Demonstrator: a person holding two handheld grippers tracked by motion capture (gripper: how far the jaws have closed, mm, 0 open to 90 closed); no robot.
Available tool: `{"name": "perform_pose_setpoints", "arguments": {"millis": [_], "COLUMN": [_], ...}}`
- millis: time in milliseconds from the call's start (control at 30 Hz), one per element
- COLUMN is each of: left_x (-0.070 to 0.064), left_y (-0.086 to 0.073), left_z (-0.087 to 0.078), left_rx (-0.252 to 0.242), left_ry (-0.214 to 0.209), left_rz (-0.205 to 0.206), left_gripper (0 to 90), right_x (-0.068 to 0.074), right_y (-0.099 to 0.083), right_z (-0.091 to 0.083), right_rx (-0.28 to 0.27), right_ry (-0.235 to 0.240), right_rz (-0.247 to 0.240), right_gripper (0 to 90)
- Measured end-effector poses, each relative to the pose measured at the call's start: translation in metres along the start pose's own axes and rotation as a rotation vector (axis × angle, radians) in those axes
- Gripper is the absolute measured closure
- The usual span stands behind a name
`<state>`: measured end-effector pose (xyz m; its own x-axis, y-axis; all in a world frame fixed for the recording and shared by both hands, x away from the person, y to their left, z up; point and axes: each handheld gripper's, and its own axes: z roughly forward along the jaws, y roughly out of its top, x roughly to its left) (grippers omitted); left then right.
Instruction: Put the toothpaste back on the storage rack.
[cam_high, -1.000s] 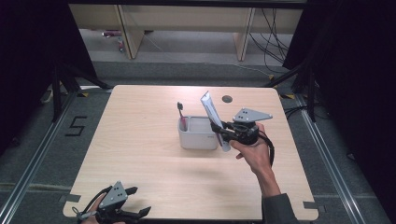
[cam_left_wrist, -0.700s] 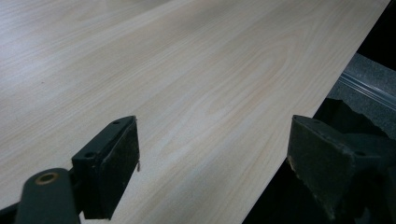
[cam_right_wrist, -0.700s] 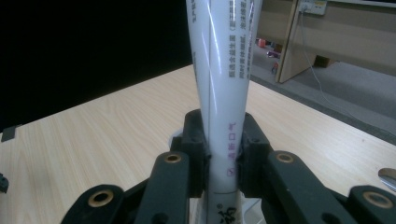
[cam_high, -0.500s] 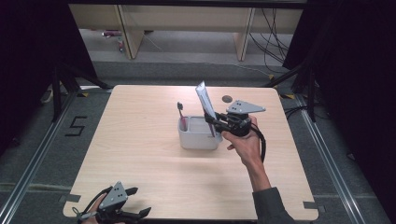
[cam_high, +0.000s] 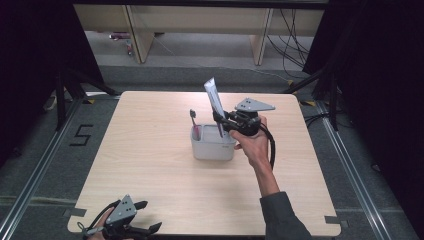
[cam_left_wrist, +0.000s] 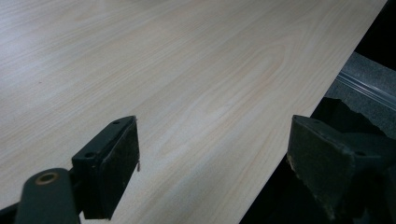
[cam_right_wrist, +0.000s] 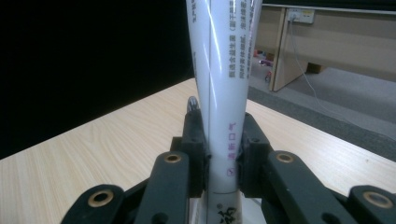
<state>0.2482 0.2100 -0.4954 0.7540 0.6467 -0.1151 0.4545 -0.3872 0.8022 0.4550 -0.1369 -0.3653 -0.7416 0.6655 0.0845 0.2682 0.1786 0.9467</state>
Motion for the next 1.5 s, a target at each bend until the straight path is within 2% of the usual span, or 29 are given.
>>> {"name": "perform_pose_setpoints", "arguments": {"millis": [33,100,133,200,233,300,333,400,467,500,600,667,767,800,933,967,1000,1067,1100,1133,1167,1200,1233,1267,1300,1333,1367,1400,1500], "left_x": [0.0,0.0,-0.001,0.0,0.0,0.0,0.0,0.0,-0.001,0.0,0.0,0.0,0.0,0.0,0.0,0.0,-0.001,0.0,0.0,0.0,0.0,0.0,0.0,-0.001,0.001,0.001,-0.001,-0.001,-0.001], "left_y": [0.0,0.0,0.0,0.0,0.0,0.0,0.0,0.0,0.0,0.0,0.0,0.0,0.0,0.0,0.0,0.0,0.0,0.0,0.0,0.0,0.0,0.0,0.0,0.0,0.0,0.0,0.0,0.0,-0.001], "left_z": [0.0,0.0,0.0,0.0,0.0,0.0,0.0,0.0,0.0,0.0,-0.001,0.0,0.0,0.0,-0.001,-0.001,0.0,-0.001,-0.001,-0.001,-0.001,-0.001,-0.001,-0.001,0.001,0.0,-0.001,-0.001,0.0], "left_rx": [0.001,0.0,-0.001,-0.001,0.0,0.0,0.0,0.002,-0.006,-0.001,0.012,-0.004,0.002,0.003,0.009,0.008,-0.002,0.011,0.011,0.009,0.009,0.01,0.014,0.007,-0.01,0.0,0.017,0.015,0.009], "left_ry": [-0.001,-0.002,-0.002,-0.001,-0.002,-0.001,-0.002,-0.003,0.003,-0.001,-0.001,0.0,-0.004,-0.005,-0.004,-0.003,0.006,-0.002,-0.004,-0.003,-0.003,-0.003,-0.004,-0.007,-0.015,-0.014,-0.009,-0.015,-0.01], "left_rz": [0.001,-0.001,-0.001,-0.001,0.0,-0.003,-0.002,-0.001,-0.004,0.001,0.006,0.001,-0.002,-0.002,0.003,0.003,-0.002,0.003,0.003,0.007,0.006,0.007,0.012,0.006,0.024,0.02,-0.003,-0.006,-0.005], "left_gripper": [16.5,16.5,16.5,16.5,16.6,16.5,16.5,16.5,16.5,16.5,16.5,16.5,16.5,16.5,16.5,16.5,16.5,16.6,16.5,16.5,16.5,16.5,16.5,16.5,16.5,16.5,16.5,16.5,16.5], "right_x": [-0.002,-0.002,-0.004,-0.003,-0.005,-0.006,-0.007,-0.007,-0.009,-0.009,-0.012,-0.013,-0.012,-0.014,-0.013,-0.015,-0.015,-0.015,-0.014,-0.013,-0.013,-0.013,-0.014,-0.015,-0.014,-0.015,-0.014,-0.015,-0.014], "right_y": [0.001,0.001,0.002,0.002,0.002,0.002,0.002,0.001,0.0,-0.001,-0.003,-0.005,-0.007,-0.008,-0.012,-0.013,-0.014,-0.018,-0.019,-0.02,-0.022,-0.023,-0.025,-0.026,-0.029,-0.03,-0.031,-0.033,-0.037], "right_z": [0.002,0.006,0.008,0.009,0.012,0.014,0.015,0.018,0.021,0.022,0.027,0.03,0.032,0.035,0.04,0.041,0.042,0.044,0.045,0.045,0.047,0.047,0.048,0.049,0.049,0.051,0.052,0.053,0.055], "right_rx": [-0.009,-0.004,-0.009,-0.003,-0.017,-0.01,-0.015,-0.011,-0.009,0.0,-0.007,-0.009,0.0,-0.012,0.003,0.002,0.006,0.016,0.02,0.023,0.019,0.036,0.041,0.039,0.057,0.054,0.05,0.052,0.058], "right_ry": [0.006,0.002,0.005,-0.005,0.006,0.0,-0.007,-0.003,-0.007,-0.016,-0.013,-0.019,-0.021,-0.015,-0.034,-0.034,-0.027,-0.041,-0.025,-0.03,-0.032,-0.025,-0.037,-0.039,-0.04,-0.039,-0.041,-0.039,-0.029], "right_rz": [-0.013,0.0,-0.015,0.001,-0.011,0.013,-0.013,0.011,-0.002,0.021,0.004,0.004,0.024,-0.004,0.025,0.008,0.01,0.004,0.014,0.03,0.012,0.029,0.012,0.017,0.039,0.026,0.033,0.017,0.025], "right_gripper": [76.7,76.7,76.8,76.7,76.7,76.7,76.7,76.7,76.7,76.7,76.7,76.6,76.6,76.6,76.6,76.6,76.6,76.6,76.6,76.6,76.6,76.6,76.5,76.5,76.5,76.5,76.5,76.5,76.4]}}
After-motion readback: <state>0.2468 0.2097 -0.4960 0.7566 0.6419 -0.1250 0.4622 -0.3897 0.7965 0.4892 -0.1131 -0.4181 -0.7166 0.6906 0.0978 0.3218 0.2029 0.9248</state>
